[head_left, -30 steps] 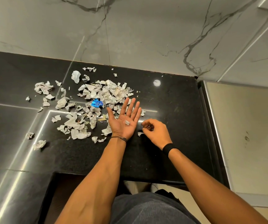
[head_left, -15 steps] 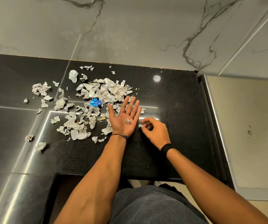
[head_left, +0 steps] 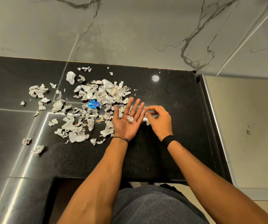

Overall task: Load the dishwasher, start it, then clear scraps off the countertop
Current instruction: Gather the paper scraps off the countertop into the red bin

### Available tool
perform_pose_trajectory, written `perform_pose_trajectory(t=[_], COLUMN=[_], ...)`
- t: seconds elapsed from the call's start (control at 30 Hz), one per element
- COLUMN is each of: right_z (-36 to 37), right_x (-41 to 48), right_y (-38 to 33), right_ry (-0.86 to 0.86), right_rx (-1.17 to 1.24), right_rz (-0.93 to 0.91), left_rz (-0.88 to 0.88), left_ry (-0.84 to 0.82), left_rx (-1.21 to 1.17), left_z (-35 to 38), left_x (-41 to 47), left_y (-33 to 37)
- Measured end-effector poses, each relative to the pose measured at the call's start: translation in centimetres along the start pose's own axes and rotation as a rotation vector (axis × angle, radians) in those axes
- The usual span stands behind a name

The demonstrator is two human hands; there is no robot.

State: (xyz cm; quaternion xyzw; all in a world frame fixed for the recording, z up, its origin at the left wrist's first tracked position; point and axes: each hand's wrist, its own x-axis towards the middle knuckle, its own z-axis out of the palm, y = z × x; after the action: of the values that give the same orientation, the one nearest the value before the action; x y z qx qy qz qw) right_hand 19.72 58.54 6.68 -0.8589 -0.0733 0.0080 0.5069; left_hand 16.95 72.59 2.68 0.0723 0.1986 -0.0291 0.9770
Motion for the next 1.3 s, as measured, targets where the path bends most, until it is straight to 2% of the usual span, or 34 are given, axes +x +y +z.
perform_pose_trajectory(t=[0.2, 0.33, 0.43, 0.57, 0.73, 0.9, 1.07, 1.17, 1.3], right_z=[-0.5, 0.4, 0.5, 0.4, 1.6, 2.6, 1.2, 0.2, 0.2], right_x=[-0.3, -1.1, -1.1, -0.9, -0.4, 0.0, 1.2, 2.9, 4.7], right_y=[3.8, 4.2, 4.0, 2.8, -1.5, -2.8, -2.1, -0.9, 0.7], right_ry=[-0.198, -0.144, -0.138, -0.063, -0.099, -0.211, -0.084, -0.054, -0.205], right_rx=[-0.313, -0.407, -0.38, -0.121, 0.177, 0.051, 0.072, 0.003, -0.215], right_rz=[0.06, -0.043, -0.037, 0.149, 0.052, -0.012, -0.013, 0.037, 0.015], left_rz=[0.038, 0.049, 0.061, 0.086, 0.079, 0.06, 0.092, 0.122, 0.193], left_ry=[0.024, 0.048, 0.072, 0.095, 0.074, 0.016, 0.024, 0.046, 0.067], left_rx=[0.041, 0.077, 0.111, 0.138, 0.154, 0.067, 0.036, 0.032, 0.04], left_z=[-0.1, -0.4, -0.5, -0.3, -0.1, 0.5, 0.7, 0.9, 1.1], left_x=[-0.2, -0.5, -0.6, -0.4, 0.1, 0.5, 0.6, 0.6, 0.1], left_y=[0.9, 1.0, 1.1, 1.1, 0.8, 0.5, 1.1, 1.5, 1.8])
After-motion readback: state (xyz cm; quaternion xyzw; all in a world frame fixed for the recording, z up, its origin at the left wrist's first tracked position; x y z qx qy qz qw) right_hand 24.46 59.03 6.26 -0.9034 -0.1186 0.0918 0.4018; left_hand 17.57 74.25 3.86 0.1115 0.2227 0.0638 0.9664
